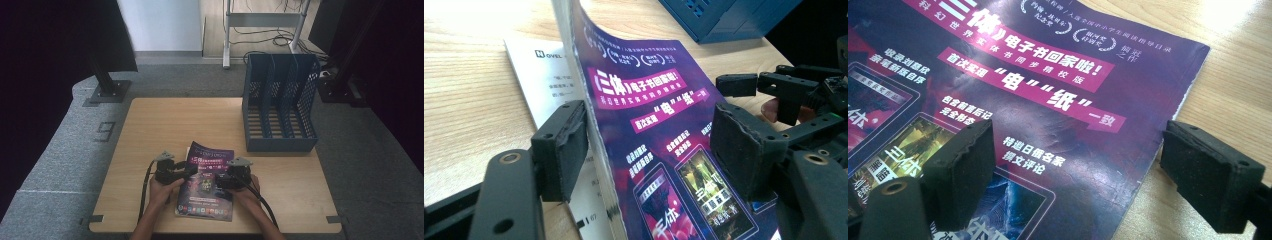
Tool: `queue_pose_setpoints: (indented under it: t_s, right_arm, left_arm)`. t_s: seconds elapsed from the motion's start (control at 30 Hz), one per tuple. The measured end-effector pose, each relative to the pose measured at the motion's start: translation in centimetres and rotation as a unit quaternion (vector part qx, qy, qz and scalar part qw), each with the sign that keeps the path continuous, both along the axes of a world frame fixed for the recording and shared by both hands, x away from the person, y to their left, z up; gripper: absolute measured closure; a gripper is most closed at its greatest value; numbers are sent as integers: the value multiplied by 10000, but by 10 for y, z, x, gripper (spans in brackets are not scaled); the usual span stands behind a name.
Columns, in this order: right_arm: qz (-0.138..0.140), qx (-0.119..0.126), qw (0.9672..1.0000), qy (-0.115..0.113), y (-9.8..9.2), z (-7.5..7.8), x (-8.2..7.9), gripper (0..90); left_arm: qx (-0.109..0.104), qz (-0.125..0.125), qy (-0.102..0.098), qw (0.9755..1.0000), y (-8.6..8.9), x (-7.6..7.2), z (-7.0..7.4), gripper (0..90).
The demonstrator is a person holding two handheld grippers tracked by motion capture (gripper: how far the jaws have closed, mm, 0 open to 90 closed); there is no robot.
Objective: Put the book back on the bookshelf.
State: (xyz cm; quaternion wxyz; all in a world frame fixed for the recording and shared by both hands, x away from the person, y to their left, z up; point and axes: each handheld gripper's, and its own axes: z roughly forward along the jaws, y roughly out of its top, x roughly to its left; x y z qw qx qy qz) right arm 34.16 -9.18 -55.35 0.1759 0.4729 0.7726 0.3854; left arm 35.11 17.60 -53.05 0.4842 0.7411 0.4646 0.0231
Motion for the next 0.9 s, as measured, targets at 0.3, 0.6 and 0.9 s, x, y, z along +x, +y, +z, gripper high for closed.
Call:
queue_pose_setpoints:
  t_s: [0.3,0.6,0.9]
  right_arm:
    - [-1,-26,10000,-32,1,0,-1,145]
    - [2,-24,10000,-32,0,0,-1,145]
    - [4,-19,10000,-28,0,0,-1,145]
  left_arm:
    - [283,-107,130,9995,-16,16,-8,353]
    - [718,53,61,9974,-22,23,-10,415]
    - [940,90,-142,9954,-27,21,-9,491]
